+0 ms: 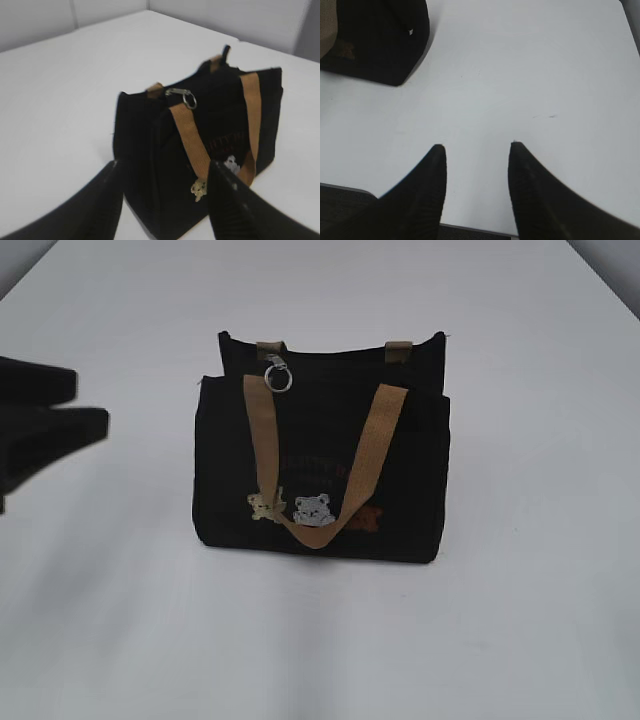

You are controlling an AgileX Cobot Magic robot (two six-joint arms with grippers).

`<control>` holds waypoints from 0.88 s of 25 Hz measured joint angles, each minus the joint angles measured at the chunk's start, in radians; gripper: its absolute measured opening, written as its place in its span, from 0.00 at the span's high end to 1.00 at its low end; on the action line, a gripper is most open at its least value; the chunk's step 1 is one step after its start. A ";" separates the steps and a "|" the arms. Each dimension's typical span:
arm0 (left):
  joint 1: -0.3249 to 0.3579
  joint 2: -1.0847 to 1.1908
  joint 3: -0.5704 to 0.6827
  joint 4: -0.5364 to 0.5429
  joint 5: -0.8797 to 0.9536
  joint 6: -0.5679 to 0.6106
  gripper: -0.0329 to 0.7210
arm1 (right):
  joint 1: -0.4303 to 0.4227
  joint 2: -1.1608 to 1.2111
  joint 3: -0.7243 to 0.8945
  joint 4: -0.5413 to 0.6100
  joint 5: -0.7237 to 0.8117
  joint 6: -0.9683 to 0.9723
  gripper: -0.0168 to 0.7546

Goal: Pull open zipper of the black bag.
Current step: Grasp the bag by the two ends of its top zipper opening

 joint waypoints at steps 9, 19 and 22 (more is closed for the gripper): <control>-0.027 0.617 -0.112 -0.165 0.212 0.574 0.39 | 0.000 0.000 0.000 0.000 0.000 0.000 0.55; -0.139 0.840 -0.352 -0.170 0.132 0.585 0.38 | 0.000 0.000 0.000 0.002 0.000 0.000 0.55; -0.183 0.875 -0.394 -0.174 0.128 0.585 0.44 | 0.000 0.012 -0.002 0.047 -0.001 -0.037 0.55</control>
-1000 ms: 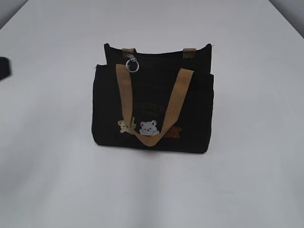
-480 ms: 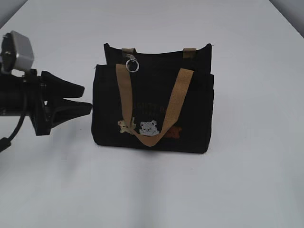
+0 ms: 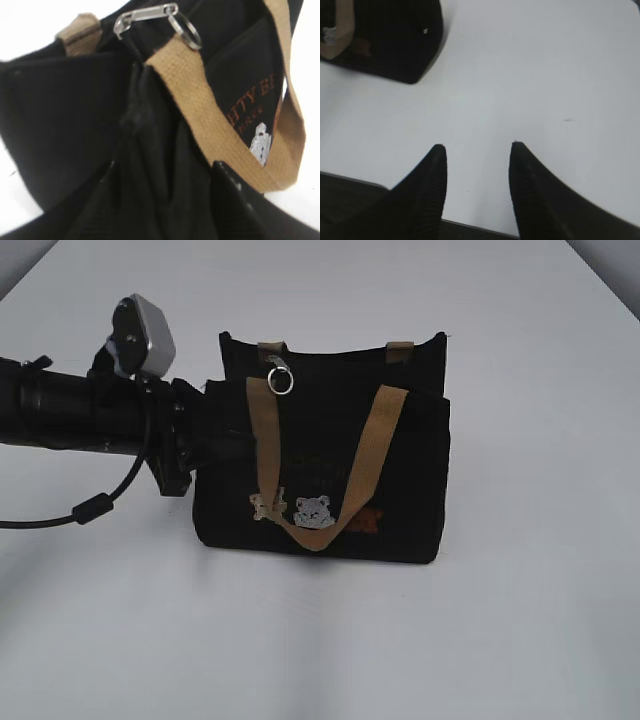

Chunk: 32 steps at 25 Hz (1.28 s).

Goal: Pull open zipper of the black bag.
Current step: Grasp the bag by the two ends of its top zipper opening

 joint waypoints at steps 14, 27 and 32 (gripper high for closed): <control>-0.049 0.005 -0.005 -0.011 -0.030 -0.056 0.87 | 0.078 1.166 -0.232 1.148 -0.403 -0.957 0.55; -0.051 0.005 -0.006 -0.011 -0.030 -0.056 0.87 | 0.327 1.802 -0.753 1.195 -0.409 -0.687 0.55; -0.051 0.005 -0.006 -0.011 -0.032 -0.056 0.87 | 0.345 1.862 -0.797 1.195 -0.483 -0.677 0.55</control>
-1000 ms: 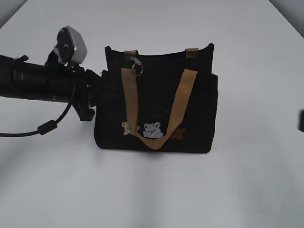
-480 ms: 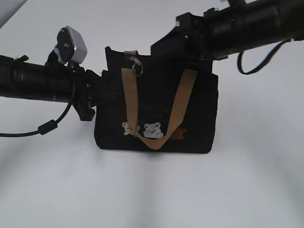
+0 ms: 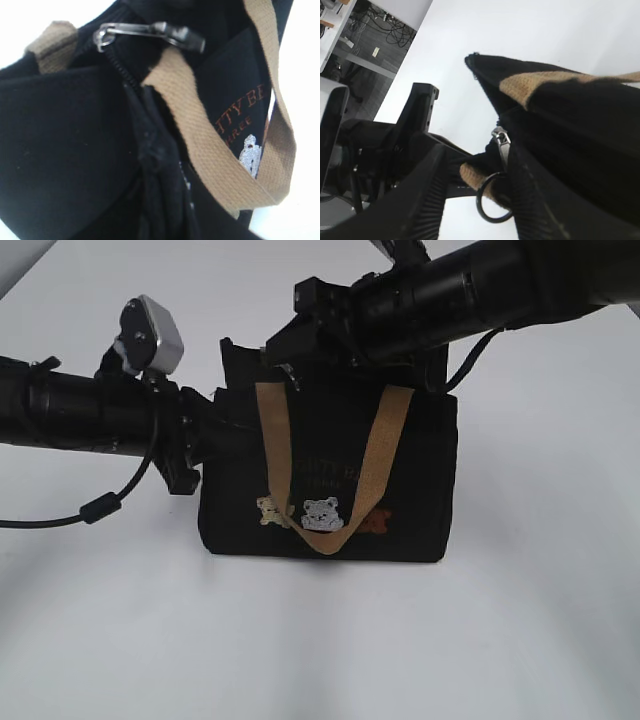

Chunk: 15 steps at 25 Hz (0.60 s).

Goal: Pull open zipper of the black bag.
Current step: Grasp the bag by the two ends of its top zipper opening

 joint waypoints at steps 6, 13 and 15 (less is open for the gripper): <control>0.000 0.000 0.000 -0.001 -0.003 0.000 0.87 | 0.000 0.024 -0.007 0.005 -0.046 0.003 0.55; 0.000 0.000 0.000 -0.003 -0.005 -0.001 0.87 | 0.012 0.025 -0.007 -0.002 -0.079 0.003 0.56; 0.000 0.000 0.000 -0.003 -0.005 -0.001 0.87 | 0.022 0.025 -0.007 -0.005 -0.091 0.003 0.56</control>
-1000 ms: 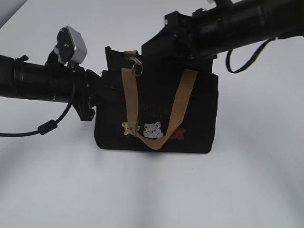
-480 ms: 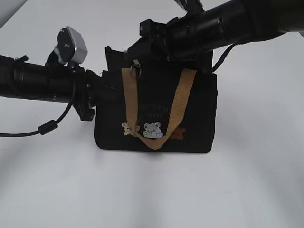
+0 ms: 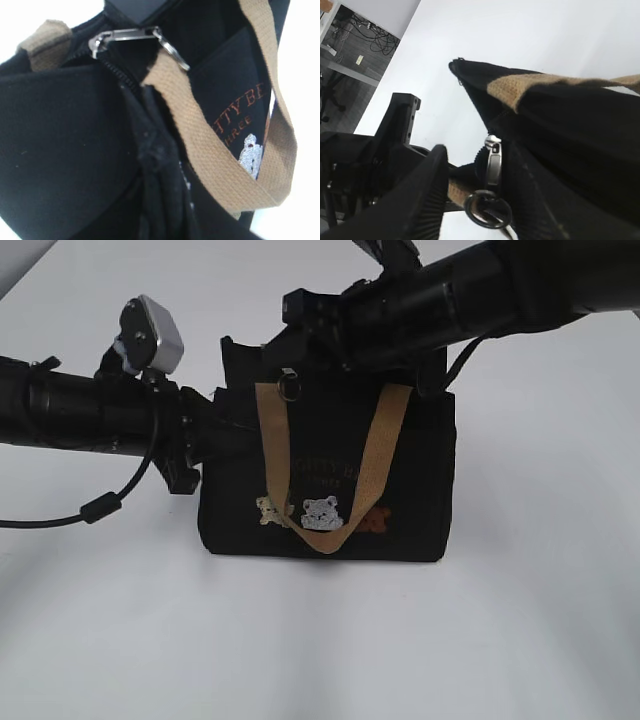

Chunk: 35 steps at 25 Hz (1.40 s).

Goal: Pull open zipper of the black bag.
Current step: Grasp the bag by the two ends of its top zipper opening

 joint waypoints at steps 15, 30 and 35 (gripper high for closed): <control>0.000 0.000 0.000 0.000 0.000 -0.002 0.87 | 0.012 0.008 0.000 -0.029 -0.036 0.064 0.98; -0.002 0.000 -0.001 0.001 0.014 -0.002 0.87 | -0.282 -0.169 0.000 -0.606 0.319 0.420 0.98; -0.002 -0.003 -0.001 0.002 -0.024 -0.040 0.79 | -0.246 -0.172 0.000 -0.653 0.336 0.422 0.88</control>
